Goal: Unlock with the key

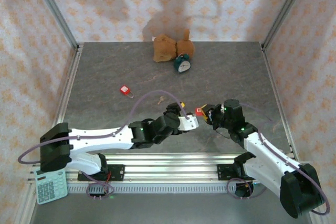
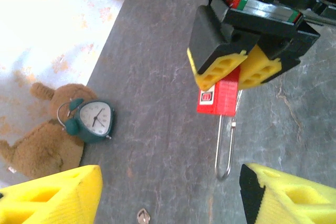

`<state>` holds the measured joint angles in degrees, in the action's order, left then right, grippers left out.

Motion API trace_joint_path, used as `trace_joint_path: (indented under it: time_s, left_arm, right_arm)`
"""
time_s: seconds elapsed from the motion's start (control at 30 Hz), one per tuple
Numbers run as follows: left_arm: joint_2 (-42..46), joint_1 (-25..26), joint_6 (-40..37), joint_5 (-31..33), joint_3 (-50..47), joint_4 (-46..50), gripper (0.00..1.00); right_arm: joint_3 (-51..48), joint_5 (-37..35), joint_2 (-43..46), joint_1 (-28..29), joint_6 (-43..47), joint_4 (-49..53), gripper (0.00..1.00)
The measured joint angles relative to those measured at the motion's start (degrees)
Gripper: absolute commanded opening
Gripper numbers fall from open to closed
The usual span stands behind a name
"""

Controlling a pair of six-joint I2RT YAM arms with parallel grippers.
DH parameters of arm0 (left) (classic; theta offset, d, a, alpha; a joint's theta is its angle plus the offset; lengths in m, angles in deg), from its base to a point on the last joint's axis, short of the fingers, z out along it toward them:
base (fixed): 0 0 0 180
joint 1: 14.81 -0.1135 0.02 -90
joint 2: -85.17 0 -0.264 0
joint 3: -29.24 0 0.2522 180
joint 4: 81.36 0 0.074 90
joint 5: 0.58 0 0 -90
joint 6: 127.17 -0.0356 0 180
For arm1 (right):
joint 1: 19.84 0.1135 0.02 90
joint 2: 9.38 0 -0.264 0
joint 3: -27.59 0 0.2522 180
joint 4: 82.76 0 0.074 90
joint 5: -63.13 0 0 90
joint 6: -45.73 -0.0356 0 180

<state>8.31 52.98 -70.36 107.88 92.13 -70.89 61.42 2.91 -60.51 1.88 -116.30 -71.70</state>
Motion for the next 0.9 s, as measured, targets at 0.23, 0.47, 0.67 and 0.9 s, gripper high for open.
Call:
trace_joint_path:
  time_s: [0.23,0.47,0.67,0.9]
  left_arm:
    - [2.2,0.0,3.5,0.4,-3.7,2.7,0.71]
    - [1.8,-0.3,5.4,0.4,-3.9,3.0,0.71]
    - [1.4,-1.2,6.4,0.4,-3.9,3.1,0.71]
    - [1.7,-2.7,6.8,0.0,-4.8,3.1,0.71]
  right_arm:
    - [-1.3,-0.5,-4.1,3.8,0.3,-3.2,0.20]
    - [-1.6,-2.3,-11.9,5.4,2.5,-8.1,0.20]
    - [0.5,-2.4,-19.0,5.4,7.3,-10.5,0.20]
    - [4.2,-2.4,-25.3,5.4,12.4,-12.5,0.20]
